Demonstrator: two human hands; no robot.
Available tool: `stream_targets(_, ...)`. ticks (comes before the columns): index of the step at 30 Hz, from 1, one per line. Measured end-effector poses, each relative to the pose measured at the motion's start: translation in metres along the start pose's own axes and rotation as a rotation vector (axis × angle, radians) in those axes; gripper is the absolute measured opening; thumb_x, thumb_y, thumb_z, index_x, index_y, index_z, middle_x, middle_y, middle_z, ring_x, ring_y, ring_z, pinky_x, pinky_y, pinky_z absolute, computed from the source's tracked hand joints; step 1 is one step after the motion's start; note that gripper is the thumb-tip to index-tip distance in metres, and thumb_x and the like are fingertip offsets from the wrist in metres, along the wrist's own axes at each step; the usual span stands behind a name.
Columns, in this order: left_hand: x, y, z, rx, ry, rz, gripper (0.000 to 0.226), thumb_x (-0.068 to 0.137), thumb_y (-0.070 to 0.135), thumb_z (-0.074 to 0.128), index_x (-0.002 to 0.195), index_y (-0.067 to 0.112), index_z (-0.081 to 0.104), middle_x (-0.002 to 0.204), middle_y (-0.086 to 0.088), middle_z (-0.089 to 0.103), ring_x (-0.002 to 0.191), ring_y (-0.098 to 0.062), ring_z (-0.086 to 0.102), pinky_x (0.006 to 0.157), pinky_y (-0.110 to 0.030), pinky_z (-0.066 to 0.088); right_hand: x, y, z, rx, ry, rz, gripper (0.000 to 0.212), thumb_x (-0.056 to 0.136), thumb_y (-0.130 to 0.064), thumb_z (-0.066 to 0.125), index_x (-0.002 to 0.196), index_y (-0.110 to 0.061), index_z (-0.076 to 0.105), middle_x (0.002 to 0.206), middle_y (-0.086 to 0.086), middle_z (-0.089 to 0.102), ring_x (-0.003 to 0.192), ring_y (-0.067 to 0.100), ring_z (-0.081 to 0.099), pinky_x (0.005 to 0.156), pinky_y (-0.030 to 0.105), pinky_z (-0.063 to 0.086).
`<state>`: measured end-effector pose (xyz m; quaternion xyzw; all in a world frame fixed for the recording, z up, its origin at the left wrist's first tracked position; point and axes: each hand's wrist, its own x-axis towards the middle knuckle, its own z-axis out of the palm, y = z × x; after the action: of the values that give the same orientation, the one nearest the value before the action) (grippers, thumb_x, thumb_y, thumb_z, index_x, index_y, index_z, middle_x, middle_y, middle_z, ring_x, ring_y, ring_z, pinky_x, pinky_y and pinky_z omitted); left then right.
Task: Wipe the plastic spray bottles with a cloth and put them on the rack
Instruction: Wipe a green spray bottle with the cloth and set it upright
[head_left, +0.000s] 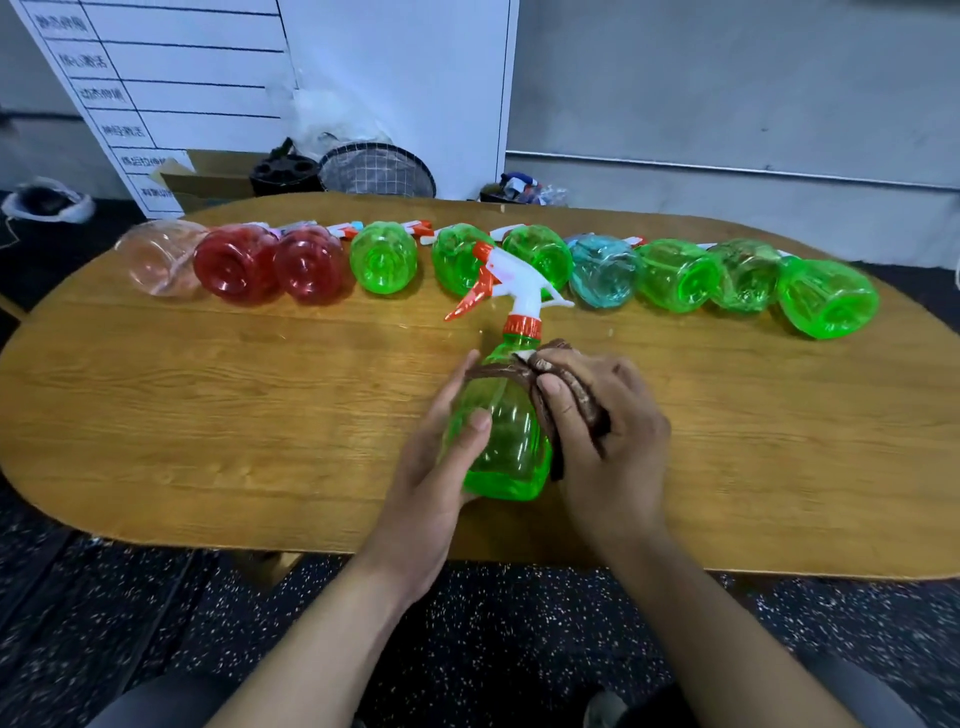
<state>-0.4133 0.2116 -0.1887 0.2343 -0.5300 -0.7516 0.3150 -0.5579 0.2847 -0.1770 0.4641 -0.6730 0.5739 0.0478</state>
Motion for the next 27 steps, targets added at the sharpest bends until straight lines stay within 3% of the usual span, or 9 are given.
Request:
stream_targets(3,-0.003,-0.003,0.001,0.095,-0.01,0.045,0.082,0.089,0.052,0.079,0.16,0.04,0.039,0.149,0.003,0.063,0.139,-0.022,0.059,0.114,-0.056,0.048,0.002,-0.002,-0.002,-0.059,-0.057,-0.073,0.029,0.101,-0.036,0.062,0.123,-0.024,0.075,0.106,0.001,0.064,0.1,0.009,0.063,0.084,0.024,0.053)
stream_targets(5,-0.004,-0.004,0.001,0.174,-0.029,0.084,0.09,0.082,0.039,0.087,0.159,0.037,0.039,0.144,0.004,0.067,0.135,-0.017,0.063,0.109,-0.039,0.054,0.002,-0.004,-0.007,-0.053,-0.113,-0.106,0.033,0.099,-0.043,0.062,0.124,-0.026,0.075,0.106,-0.002,0.06,0.099,0.005,0.061,0.082,0.023,0.053)
stream_targets(7,-0.004,-0.006,0.001,0.194,-0.039,0.104,0.09,0.081,0.018,0.088,0.156,0.035,0.041,0.138,0.004,0.071,0.128,-0.016,0.068,0.101,-0.03,0.056,0.003,-0.002,-0.012,-0.035,-0.148,-0.105,0.037,0.094,-0.048,0.068,0.124,-0.027,0.075,0.106,-0.003,0.059,0.1,0.003,0.062,0.083,0.02,0.053)
stream_targets(10,-0.002,-0.011,0.001,0.228,-0.012,0.131,0.091,0.077,0.009,0.085,0.155,0.031,0.043,0.137,0.005,0.071,0.127,-0.016,0.068,0.106,-0.033,0.056,0.006,0.003,-0.016,-0.041,-0.155,-0.133,0.032,0.094,-0.041,0.073,0.122,-0.024,0.077,0.105,-0.002,0.062,0.098,0.007,0.064,0.082,0.025,0.055)
stream_targets(13,-0.002,-0.012,0.004,0.27,-0.011,0.144,0.09,0.076,0.019,0.09,0.154,0.029,0.046,0.138,0.005,0.069,0.129,-0.016,0.066,0.107,-0.034,0.055,0.014,0.01,-0.018,-0.13,-0.087,-0.206,0.029,0.096,-0.037,0.072,0.121,-0.023,0.077,0.106,0.001,0.065,0.091,0.015,0.065,0.078,0.03,0.056)
stream_targets(18,-0.002,-0.015,0.001,0.345,-0.028,0.152,0.08,0.075,0.033,0.089,0.147,0.031,0.054,0.133,0.005,0.07,0.125,-0.016,0.067,0.102,-0.037,0.058,0.032,0.022,-0.019,-0.287,-0.075,-0.343,0.028,0.097,-0.037,0.072,0.121,-0.023,0.079,0.107,0.003,0.067,0.082,0.012,0.062,0.061,0.034,0.057)
stream_targets(23,-0.001,-0.015,-0.001,0.384,-0.045,0.182,0.092,0.074,0.031,0.088,0.155,0.032,0.045,0.147,0.028,0.056,0.136,-0.002,0.057,0.109,-0.025,0.052,0.057,0.024,-0.027,-0.307,0.018,-0.208,0.029,0.099,-0.041,0.068,0.123,-0.028,0.076,0.106,-0.002,0.065,0.083,0.009,0.061,0.067,0.031,0.055)
stream_targets(27,0.0,-0.017,-0.002,0.36,-0.021,0.186,0.094,0.073,0.03,0.088,0.156,0.032,0.045,0.149,0.017,0.058,0.137,-0.009,0.059,0.111,-0.035,0.053,0.057,0.021,-0.024,-0.199,-0.165,-0.292,0.026,0.097,-0.034,0.074,0.121,-0.024,0.078,0.101,0.0,0.066,0.087,0.016,0.065,0.07,0.039,0.057)
